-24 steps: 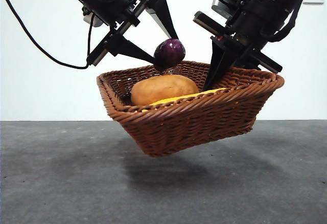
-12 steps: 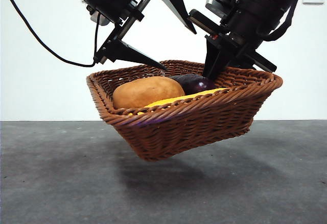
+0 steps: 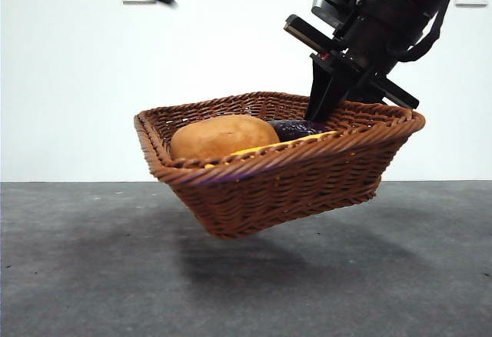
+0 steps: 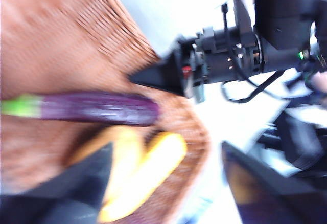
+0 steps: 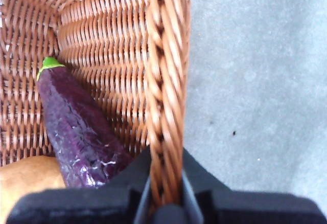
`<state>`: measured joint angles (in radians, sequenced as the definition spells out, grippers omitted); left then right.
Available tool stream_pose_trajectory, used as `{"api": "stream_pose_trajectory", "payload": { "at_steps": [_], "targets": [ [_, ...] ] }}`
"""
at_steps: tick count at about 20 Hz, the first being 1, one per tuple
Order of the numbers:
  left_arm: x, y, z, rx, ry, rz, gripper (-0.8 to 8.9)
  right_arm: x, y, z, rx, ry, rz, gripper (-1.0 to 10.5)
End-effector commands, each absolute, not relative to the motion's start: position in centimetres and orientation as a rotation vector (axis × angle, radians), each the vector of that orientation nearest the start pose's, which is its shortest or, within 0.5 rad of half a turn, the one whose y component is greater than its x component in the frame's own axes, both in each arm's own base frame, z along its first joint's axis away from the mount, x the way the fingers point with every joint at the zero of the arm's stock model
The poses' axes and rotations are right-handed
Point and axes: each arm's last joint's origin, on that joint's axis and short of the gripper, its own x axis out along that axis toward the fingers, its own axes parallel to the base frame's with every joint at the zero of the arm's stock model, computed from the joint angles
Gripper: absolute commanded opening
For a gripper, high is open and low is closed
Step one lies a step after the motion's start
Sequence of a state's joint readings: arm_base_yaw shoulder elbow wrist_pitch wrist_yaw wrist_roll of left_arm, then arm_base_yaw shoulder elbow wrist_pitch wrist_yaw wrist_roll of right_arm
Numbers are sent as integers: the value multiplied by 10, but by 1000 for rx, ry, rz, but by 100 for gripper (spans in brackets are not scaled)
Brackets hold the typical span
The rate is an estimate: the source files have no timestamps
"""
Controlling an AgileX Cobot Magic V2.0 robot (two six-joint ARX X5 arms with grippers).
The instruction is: Help me put the vegetables on the table into the basket
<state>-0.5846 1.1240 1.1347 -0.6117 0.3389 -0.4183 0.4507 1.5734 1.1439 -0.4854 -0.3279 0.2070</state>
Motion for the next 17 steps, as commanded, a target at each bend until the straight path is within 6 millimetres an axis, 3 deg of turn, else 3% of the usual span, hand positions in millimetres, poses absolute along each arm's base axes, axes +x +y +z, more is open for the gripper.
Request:
{"api": "stream_pose_trajectory", "payload": {
  "at_steps": [1, 5, 8, 12, 17],
  "targets": [
    [163, -112, 362, -122, 674, -662, -7, 295, 144, 242, 177, 1015, 592, -12],
    [120, -73, 374, 110, 575, -443, -7, 305, 112, 241, 257, 1042, 512, -12],
    [101, -59, 374, 188, 579, -386, -7, 311, 79, 238, 295, 1071, 416, -12],
    [96, -56, 375, 198, 566, -391, -7, 314, 41, 236, 304, 1085, 332, -12],
    [101, -59, 373, 206, 589, -391, -7, 316, 8, 234, 286, 1069, 267, -12]
  ]
}}
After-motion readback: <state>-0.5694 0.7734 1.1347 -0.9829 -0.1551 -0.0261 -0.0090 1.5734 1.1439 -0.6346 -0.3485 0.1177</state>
